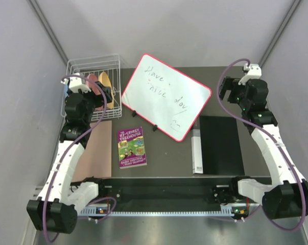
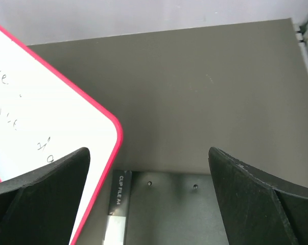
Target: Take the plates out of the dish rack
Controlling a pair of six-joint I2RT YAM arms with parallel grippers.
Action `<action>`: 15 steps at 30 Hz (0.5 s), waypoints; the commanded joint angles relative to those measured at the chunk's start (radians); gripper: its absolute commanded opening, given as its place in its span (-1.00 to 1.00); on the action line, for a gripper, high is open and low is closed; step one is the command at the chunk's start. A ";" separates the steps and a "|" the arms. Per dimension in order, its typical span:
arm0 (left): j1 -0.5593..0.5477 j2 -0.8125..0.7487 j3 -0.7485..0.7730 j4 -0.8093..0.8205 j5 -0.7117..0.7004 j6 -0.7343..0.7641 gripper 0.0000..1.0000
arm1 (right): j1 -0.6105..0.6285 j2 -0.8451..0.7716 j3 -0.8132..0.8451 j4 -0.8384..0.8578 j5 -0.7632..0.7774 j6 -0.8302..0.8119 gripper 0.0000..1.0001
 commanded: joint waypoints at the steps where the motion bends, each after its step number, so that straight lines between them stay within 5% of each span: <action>1: 0.004 0.021 0.053 0.019 -0.023 0.029 0.98 | 0.005 0.027 0.011 0.019 -0.078 -0.012 0.99; 5: 0.004 0.044 0.048 0.075 0.049 0.087 0.98 | 0.005 0.051 0.014 0.021 -0.073 -0.014 0.99; 7: 0.004 0.071 0.056 0.100 0.081 0.123 0.81 | 0.005 0.071 0.019 0.014 -0.073 -0.014 0.99; 9: 0.004 0.137 0.096 0.094 0.018 0.149 0.63 | 0.005 0.083 0.022 0.013 -0.073 -0.014 0.99; 15: 0.002 0.324 0.194 0.082 -0.053 0.175 0.48 | 0.005 0.113 0.016 0.019 -0.062 -0.009 0.99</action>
